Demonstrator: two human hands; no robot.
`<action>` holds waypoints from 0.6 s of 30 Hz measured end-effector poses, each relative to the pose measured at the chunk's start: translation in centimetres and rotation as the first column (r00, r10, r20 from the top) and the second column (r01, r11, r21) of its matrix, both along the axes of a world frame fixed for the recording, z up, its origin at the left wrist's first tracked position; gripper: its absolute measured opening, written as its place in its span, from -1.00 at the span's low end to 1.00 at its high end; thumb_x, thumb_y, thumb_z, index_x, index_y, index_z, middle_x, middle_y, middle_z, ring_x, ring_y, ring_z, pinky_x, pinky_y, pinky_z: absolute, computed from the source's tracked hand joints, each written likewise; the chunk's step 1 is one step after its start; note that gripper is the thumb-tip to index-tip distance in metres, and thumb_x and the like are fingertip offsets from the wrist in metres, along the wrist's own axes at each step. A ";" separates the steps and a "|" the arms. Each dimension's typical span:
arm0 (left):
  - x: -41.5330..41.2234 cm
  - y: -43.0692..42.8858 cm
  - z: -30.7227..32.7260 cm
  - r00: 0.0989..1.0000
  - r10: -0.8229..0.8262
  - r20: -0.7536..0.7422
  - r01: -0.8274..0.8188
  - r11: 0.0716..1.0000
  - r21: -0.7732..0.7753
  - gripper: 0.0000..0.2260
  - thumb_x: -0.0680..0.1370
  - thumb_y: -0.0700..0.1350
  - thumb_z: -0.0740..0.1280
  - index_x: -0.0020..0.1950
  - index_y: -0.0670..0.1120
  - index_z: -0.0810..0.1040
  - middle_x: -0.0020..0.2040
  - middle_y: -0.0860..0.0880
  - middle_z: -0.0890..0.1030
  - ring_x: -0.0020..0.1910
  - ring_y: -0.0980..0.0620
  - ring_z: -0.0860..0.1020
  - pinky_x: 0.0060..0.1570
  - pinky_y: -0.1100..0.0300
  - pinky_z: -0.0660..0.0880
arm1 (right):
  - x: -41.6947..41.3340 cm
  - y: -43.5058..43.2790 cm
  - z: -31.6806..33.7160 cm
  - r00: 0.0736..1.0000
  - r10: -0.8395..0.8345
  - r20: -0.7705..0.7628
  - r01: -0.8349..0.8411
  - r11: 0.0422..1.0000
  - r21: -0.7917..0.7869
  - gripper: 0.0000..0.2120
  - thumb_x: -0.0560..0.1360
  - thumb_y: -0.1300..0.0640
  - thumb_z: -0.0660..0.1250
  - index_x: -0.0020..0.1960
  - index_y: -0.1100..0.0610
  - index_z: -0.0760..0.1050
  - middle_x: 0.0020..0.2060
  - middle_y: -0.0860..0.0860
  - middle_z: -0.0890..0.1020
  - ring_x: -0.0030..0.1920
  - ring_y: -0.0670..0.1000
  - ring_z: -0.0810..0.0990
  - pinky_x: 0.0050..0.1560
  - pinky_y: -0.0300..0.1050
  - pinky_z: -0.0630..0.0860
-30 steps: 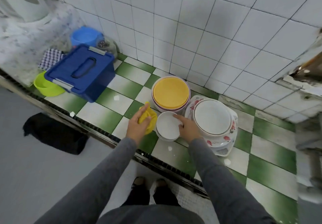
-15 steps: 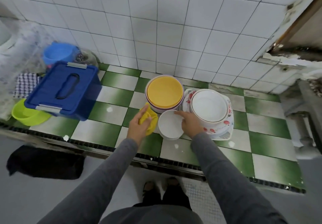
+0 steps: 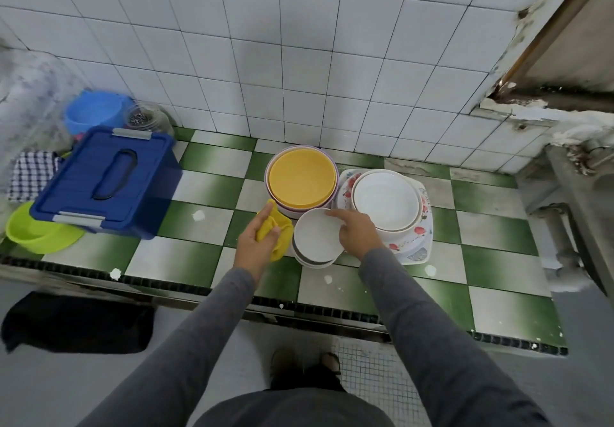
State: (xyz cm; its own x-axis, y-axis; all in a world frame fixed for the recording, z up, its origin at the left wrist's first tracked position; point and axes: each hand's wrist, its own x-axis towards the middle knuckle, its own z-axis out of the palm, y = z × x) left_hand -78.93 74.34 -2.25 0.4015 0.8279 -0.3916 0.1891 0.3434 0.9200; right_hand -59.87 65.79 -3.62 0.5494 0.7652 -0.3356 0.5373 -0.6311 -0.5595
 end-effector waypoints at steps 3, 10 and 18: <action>0.4 -0.2 0.0 1.000 0.004 -0.011 -0.004 1.000 -0.013 -0.56 0.62 -0.23 0.31 0.36 0.26 0.44 0.47 -0.03 0.37 0.38 -0.11 0.40 0.34 -0.11 0.44 | 0.4 -0.8 0.8 0.998 -0.029 -0.049 0.031 0.999 0.038 -0.50 0.58 0.38 0.15 0.40 0.00 0.51 0.39 0.11 0.50 0.36 0.16 0.43 0.38 0.01 0.37; 1.4 -1.2 -0.1 0.997 -0.046 -0.061 0.048 0.998 0.037 -0.56 0.64 -0.21 0.28 0.34 0.32 0.44 0.51 -0.04 0.34 0.44 -0.13 0.35 0.40 -0.18 0.37 | 0.7 -2.8 2.3 0.982 -0.131 -0.136 0.152 0.975 0.163 -0.51 0.52 0.41 0.20 0.34 0.05 0.56 0.26 0.14 0.55 0.11 0.04 0.42 0.26 -0.07 0.45; 2.3 -1.6 0.3 0.998 -0.030 -0.053 0.034 0.996 0.087 -0.59 0.66 -0.19 0.25 0.46 0.14 0.43 0.50 -0.03 0.34 0.37 -0.01 0.32 0.43 -0.13 0.34 | -0.6 -3.8 2.9 0.909 -0.208 -0.361 0.315 0.910 0.269 -0.54 0.52 0.39 0.27 0.34 0.04 0.56 0.14 0.05 0.51 0.18 0.15 0.51 0.05 0.12 0.66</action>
